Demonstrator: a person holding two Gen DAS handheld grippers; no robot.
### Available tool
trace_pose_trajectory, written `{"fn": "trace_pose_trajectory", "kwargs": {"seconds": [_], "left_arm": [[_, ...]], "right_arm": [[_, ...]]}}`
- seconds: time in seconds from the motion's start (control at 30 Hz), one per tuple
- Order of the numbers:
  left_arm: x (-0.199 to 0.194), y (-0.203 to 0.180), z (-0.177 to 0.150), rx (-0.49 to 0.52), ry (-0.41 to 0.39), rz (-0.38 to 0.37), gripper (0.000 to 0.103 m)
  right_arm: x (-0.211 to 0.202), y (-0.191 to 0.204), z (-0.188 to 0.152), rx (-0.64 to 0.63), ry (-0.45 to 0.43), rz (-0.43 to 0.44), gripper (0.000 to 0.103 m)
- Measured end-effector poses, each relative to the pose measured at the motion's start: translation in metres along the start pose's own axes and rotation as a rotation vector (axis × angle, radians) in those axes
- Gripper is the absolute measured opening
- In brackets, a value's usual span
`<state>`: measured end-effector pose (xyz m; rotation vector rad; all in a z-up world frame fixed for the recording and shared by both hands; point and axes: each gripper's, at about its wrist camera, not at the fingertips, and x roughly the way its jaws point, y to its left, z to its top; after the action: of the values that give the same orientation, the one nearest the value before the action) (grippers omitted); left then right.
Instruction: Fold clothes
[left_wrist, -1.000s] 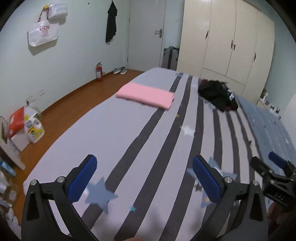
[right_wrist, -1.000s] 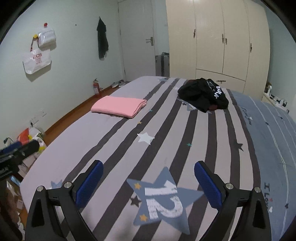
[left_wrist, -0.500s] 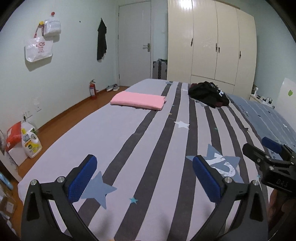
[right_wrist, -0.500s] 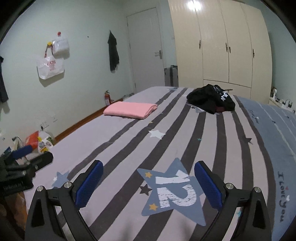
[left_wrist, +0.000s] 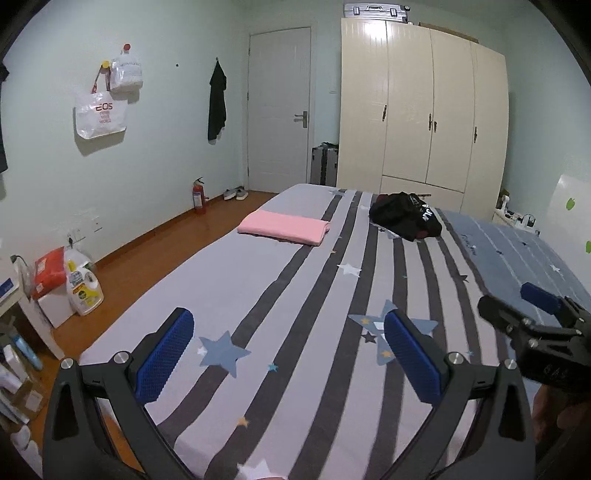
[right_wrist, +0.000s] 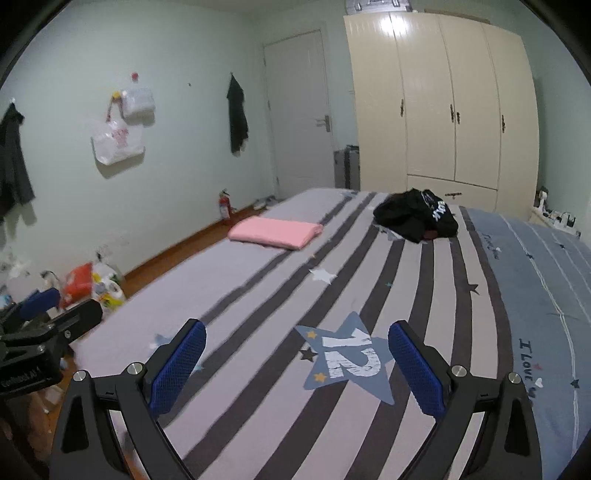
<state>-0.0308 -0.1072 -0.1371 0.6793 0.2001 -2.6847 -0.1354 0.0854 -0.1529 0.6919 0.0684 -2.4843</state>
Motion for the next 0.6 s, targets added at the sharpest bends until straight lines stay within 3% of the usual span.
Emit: {"fn": "trace_pose_trajectory", "kwargs": {"seconds": [0.27,0.6], "left_arm": [[-0.058,-0.012,0.011,-0.008,-0.025,-0.022,0.102],[-0.084,-0.011,0.013,-0.025,-0.037,-0.027,0.102]], "right_arm": [[-0.078,0.011,0.018,-0.019,-0.057,-0.011,0.102],[-0.103,0.025,0.026,-0.032,-0.067,-0.025,0.102]]}}
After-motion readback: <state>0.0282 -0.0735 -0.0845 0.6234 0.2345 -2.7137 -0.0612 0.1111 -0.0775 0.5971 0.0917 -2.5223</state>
